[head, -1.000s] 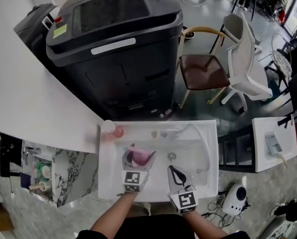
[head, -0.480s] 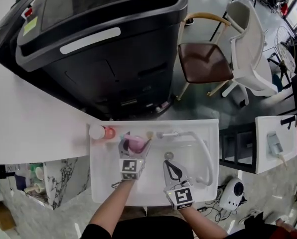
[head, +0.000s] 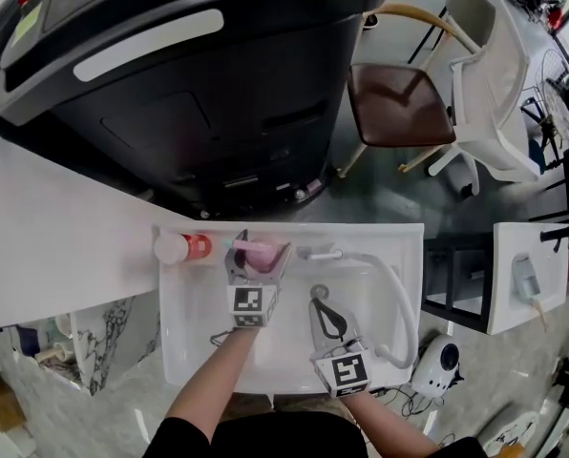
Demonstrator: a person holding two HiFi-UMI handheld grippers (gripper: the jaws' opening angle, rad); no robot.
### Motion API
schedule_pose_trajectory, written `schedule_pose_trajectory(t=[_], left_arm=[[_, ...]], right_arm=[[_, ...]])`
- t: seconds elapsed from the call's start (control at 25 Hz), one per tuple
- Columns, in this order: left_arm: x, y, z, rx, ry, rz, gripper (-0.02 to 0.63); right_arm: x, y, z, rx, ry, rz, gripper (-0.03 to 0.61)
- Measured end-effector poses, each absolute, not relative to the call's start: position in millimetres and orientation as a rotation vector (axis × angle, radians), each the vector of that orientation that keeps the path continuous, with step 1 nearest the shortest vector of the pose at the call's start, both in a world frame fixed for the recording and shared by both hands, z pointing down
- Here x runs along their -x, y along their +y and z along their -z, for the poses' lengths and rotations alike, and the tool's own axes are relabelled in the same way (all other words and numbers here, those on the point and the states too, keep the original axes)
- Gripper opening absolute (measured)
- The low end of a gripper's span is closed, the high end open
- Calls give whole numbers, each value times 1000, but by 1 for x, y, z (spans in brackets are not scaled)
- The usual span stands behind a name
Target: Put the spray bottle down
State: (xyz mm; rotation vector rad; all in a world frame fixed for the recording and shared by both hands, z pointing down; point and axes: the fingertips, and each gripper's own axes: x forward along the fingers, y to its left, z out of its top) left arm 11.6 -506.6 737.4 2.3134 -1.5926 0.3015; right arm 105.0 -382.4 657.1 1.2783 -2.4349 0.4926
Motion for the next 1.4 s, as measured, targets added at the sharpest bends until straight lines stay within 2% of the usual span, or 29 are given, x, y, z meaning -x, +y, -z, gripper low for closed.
schedule_pose_trajectory(t=[0.36,0.76,1.4], left_arm=[[-24,-507,-744,-2444,-1586,-428,422],[-20,-498,-741,-2360,-1563,-322,426],[-8,-466,-728,-2401,-1574,-342,426]], right_arm=[[-113,-386,-659,-1309,-2436,-478,-2],[-112,-372,-651,-1294,-2439,-501,-2],[-123,-348,-637,-1315,-2443,-462,-2]])
